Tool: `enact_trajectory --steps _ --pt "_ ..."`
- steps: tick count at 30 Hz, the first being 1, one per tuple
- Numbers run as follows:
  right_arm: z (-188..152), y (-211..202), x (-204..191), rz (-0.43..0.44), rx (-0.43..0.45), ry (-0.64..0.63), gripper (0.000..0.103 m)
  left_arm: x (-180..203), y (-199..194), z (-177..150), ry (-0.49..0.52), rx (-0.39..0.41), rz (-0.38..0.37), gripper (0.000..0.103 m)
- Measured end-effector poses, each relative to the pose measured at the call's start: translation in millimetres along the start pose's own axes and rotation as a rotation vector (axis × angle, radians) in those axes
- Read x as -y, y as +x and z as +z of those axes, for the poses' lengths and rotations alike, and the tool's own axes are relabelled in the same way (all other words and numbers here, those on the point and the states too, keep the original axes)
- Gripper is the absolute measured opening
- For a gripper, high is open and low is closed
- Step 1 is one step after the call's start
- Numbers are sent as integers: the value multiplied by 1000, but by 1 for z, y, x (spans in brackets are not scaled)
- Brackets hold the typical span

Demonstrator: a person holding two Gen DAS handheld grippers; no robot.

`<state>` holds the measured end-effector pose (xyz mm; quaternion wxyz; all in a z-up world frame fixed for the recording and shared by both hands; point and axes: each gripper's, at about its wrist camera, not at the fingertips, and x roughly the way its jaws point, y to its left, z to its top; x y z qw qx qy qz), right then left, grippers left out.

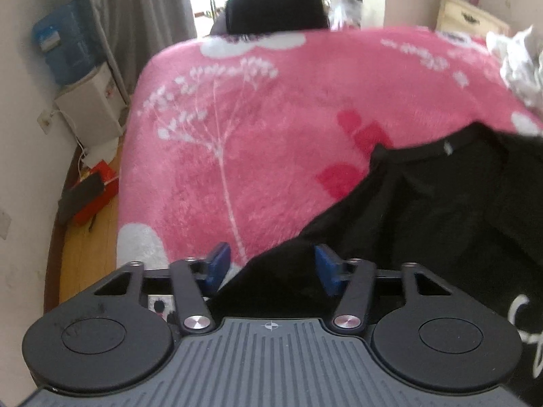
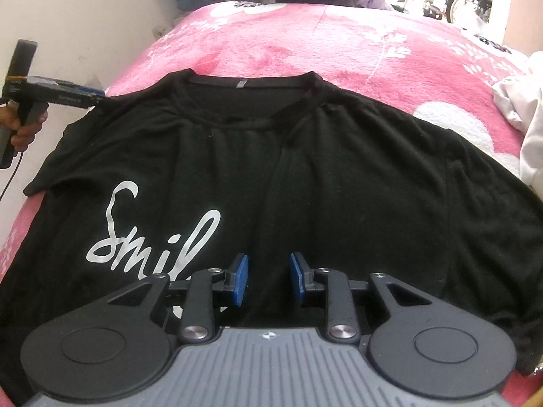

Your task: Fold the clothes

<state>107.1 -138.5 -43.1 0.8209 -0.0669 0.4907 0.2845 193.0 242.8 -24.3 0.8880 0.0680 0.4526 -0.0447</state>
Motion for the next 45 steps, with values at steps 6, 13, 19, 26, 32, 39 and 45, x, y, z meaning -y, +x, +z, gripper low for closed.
enact_trajectory --steps 6,13,19,26,32,39,45 --pt "0 1 -1 -6 -2 -1 30 3 -3 -7 -45 20 22 5" --pt "0 2 -2 -11 -2 -3 30 -2 0 0 -93 31 96 5" --pt "-1 3 0 -8 1 -3 30 -19 2 3 -220 15 96 31" --pt "-1 4 0 -9 0 -3 30 -81 -35 -14 -520 109 92 41" --pt "-2 4 -1 -13 5 -6 30 -122 -54 -66 -663 67 87 41" --pt "20 -17 -29 53 89 -57 32 -130 -45 -96 -695 -21 31 42" --pt "51 -13 -115 269 201 -217 35 -122 -35 -87 -636 -29 7 42"
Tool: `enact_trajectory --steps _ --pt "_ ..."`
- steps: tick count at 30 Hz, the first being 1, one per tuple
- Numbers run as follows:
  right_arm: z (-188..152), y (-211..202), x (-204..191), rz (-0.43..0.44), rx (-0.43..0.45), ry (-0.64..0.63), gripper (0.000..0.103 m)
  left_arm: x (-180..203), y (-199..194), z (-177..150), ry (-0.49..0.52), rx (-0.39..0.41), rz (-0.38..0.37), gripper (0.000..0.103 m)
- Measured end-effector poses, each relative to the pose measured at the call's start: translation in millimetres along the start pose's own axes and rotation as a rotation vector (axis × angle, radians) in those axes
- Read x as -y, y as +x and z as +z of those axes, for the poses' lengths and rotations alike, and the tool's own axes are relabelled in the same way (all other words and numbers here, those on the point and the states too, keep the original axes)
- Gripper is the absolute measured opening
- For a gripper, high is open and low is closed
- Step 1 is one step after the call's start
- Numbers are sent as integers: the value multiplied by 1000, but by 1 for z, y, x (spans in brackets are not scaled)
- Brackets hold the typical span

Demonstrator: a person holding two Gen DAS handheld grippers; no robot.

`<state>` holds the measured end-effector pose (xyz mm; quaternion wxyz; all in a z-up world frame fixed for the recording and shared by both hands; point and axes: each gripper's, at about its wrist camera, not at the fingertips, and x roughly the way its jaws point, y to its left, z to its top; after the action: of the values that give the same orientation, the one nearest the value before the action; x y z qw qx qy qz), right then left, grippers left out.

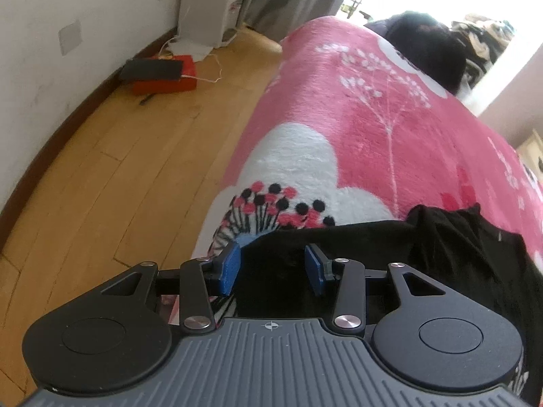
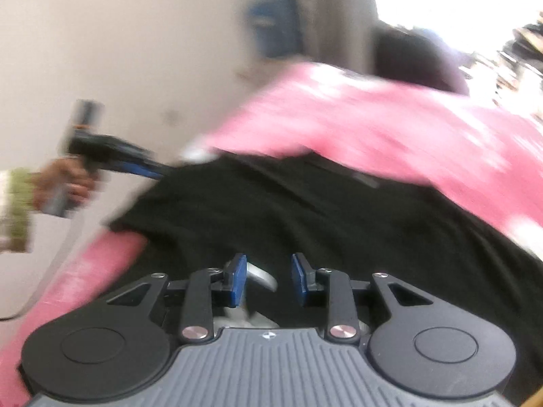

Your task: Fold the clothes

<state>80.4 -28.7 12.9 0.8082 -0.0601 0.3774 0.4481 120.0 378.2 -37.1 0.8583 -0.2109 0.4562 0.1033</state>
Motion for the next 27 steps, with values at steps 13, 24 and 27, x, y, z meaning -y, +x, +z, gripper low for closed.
enact_trajectory --steps 13,24,27 --pt "29 193 -198 107 21 -355 45 10 11 7 84 -18 31 10" --pt "12 225 -208 -18 2 -306 1 18 9 16 124 -21 77 0" --pt "16 211 -194 -4 43 -212 1 21 0 22 122 0 79 0"
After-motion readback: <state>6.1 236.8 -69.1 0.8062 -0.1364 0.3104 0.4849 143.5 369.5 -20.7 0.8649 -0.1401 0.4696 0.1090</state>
